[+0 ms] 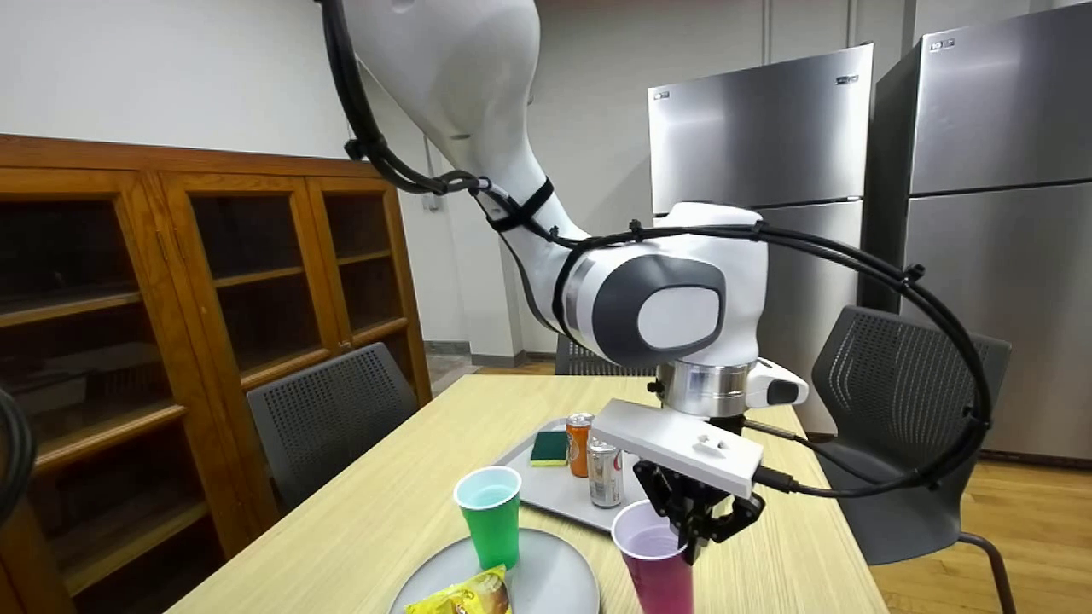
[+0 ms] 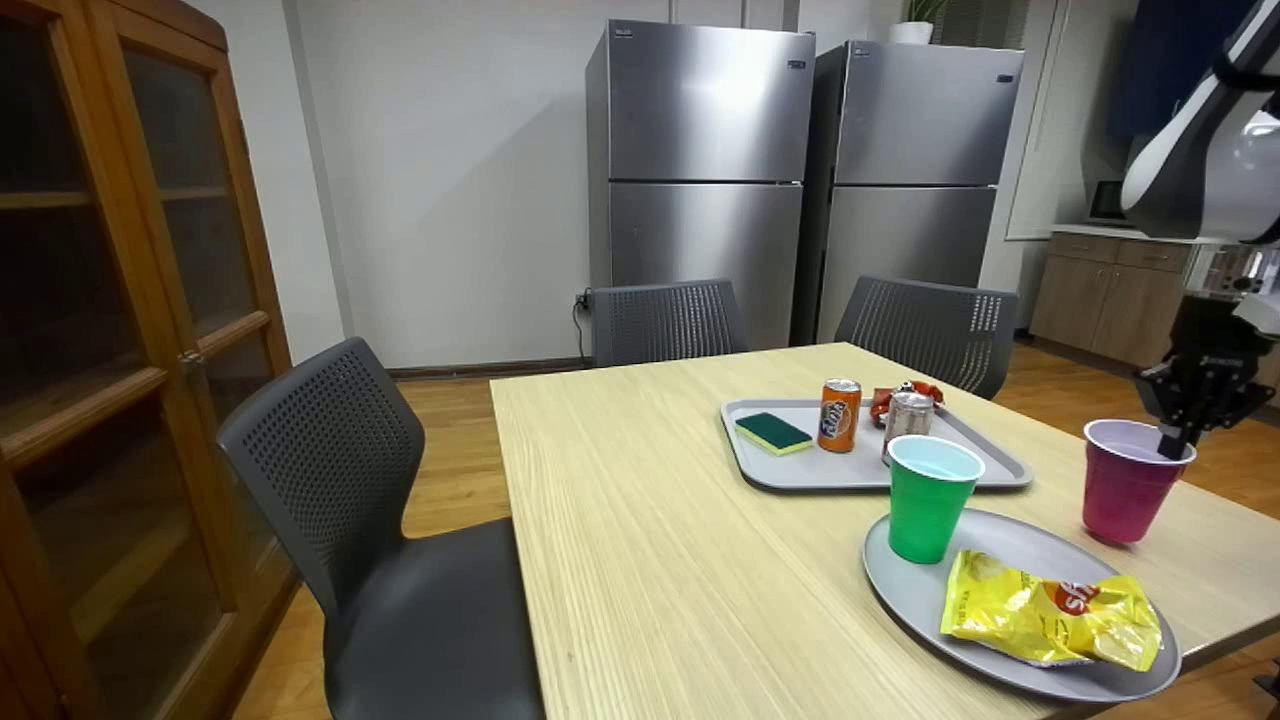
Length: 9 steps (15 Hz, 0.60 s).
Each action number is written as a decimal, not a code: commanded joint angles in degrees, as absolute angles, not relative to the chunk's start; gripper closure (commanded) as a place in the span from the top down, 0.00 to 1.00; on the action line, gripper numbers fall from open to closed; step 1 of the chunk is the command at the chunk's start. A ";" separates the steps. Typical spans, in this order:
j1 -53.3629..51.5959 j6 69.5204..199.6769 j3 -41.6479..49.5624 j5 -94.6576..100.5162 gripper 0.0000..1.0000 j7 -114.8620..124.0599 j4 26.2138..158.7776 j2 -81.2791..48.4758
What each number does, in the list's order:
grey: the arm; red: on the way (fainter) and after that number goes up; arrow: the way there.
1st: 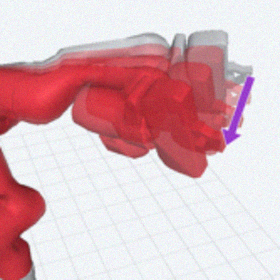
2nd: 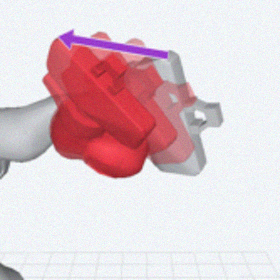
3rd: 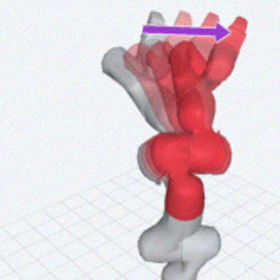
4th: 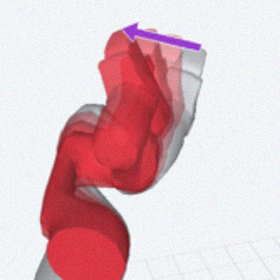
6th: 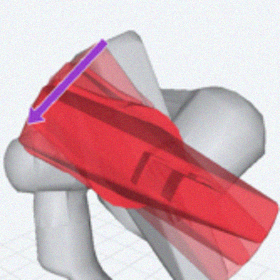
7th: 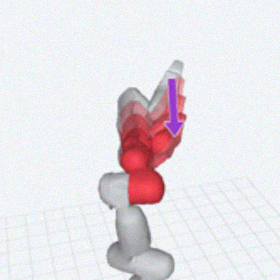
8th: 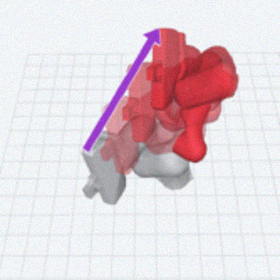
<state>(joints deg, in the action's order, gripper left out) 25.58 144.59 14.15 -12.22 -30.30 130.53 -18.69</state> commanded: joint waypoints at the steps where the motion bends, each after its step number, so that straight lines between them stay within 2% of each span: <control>1: 28.08 141.31 12.21 -13.38 0.01 -32.51 127.48 -20.62; 2: 28.23 141.08 12.11 -13.27 0.01 -32.47 127.25 -20.95; 3: 28.27 141.01 12.05 -12.97 0.30 -32.47 127.25 -21.07; 5: 28.22 141.09 12.04 -12.41 0.38 -32.33 127.25 -21.03; 9: 28.47 140.83 11.93 -12.03 0.68 -34.61 127.99 -19.27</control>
<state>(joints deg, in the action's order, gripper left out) 26.63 143.15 13.21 -12.21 -31.63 128.52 -20.94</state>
